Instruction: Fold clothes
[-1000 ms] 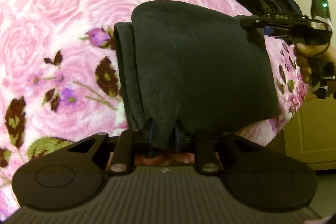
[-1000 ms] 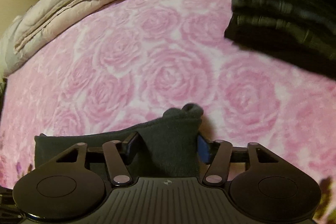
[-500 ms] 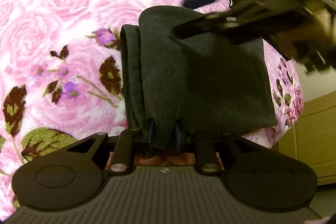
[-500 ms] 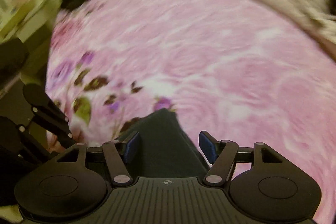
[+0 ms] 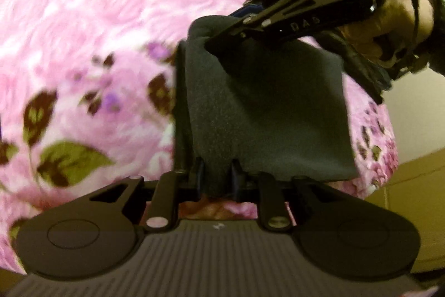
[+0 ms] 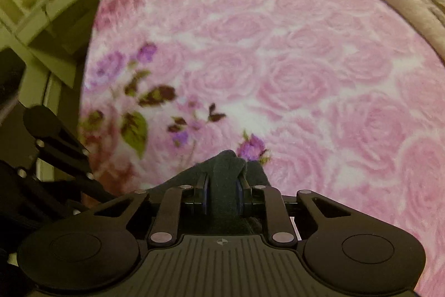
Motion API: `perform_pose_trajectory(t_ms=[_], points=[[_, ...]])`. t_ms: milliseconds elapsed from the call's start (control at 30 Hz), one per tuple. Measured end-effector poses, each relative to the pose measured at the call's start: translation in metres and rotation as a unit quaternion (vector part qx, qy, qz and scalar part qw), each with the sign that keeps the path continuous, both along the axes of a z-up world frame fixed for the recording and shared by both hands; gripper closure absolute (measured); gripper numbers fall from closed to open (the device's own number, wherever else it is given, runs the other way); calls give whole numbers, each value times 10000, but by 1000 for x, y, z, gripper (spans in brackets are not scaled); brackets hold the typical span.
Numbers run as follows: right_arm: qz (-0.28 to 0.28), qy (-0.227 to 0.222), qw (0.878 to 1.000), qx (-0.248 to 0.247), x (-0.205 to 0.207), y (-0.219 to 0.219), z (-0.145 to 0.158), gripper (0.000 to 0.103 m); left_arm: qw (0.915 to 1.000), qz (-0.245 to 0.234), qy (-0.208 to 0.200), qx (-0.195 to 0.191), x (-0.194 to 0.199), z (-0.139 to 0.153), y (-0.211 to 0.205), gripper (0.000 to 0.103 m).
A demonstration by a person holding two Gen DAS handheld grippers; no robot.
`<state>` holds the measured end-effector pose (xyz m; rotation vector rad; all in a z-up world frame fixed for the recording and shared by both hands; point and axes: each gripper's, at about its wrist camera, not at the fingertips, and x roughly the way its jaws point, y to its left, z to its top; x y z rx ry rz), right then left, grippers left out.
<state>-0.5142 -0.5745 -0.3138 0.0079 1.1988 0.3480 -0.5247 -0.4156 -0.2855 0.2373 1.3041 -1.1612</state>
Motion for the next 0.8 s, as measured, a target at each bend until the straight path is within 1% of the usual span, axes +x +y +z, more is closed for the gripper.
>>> perform_pose_trajectory(t_ms=[33,67,100,133,167,200,300,333,400,467,500,533,567,600,633,767,800], points=[[-47,-21,10000,-32,2,-1,-6,84,10000,12,56,42,4,-6,-2,86],[-94,-43,9999,-64,4,-1,-12,75,9999,11,122,63,9,-10,-4,83],[-142,-65,9998,-97,5,-2,-17,63,9998,0,194,69,14,-13,-6,82],[-238,-111,9995,-170,3,-4,-15,57,9997,-44,230,70,17,-13,-6,80],[-332,-158,9990,-242,1,-6,-13,47,9996,-113,240,68,17,-13,-6,77],[-414,-209,9985,-275,-5,-9,-8,45,9996,-167,238,71,18,-12,-5,76],[-811,-374,9954,-341,-29,-18,11,45,9995,-220,230,32,19,0,1,76],[-1029,-456,9931,-335,-39,-23,19,45,9996,-221,181,-15,19,6,2,78],[-1613,-679,9840,-344,-64,-32,33,45,9997,-220,97,-107,22,17,2,79],[-2328,-834,9684,-332,-91,-44,42,45,9996,-190,95,-207,32,20,-13,79],[-2703,-889,9580,-340,-104,-50,45,43,9995,-171,100,-260,37,20,-22,78],[-3131,-918,9448,-312,-118,-57,46,38,9993,-153,106,-313,43,21,-31,76],[-3549,-945,9297,-281,-133,-64,47,20,9993,-151,69,-347,48,20,-41,71],[-3900,-973,9154,-221,-148,-71,47,16,9992,-161,-2,-367,53,19,-53,68],[-4242,-997,8999,-161,-162,-78,47,16,9991,-178,-53,-389,58,17,-63,67],[-5149,-807,8534,27,-205,-107,30,17,9984,-531,-110,-170,67,2,-102,67],[-5304,-765,8442,150,-211,-116,22,17,9978,-626,-163,-166,66,1,-107,67]])
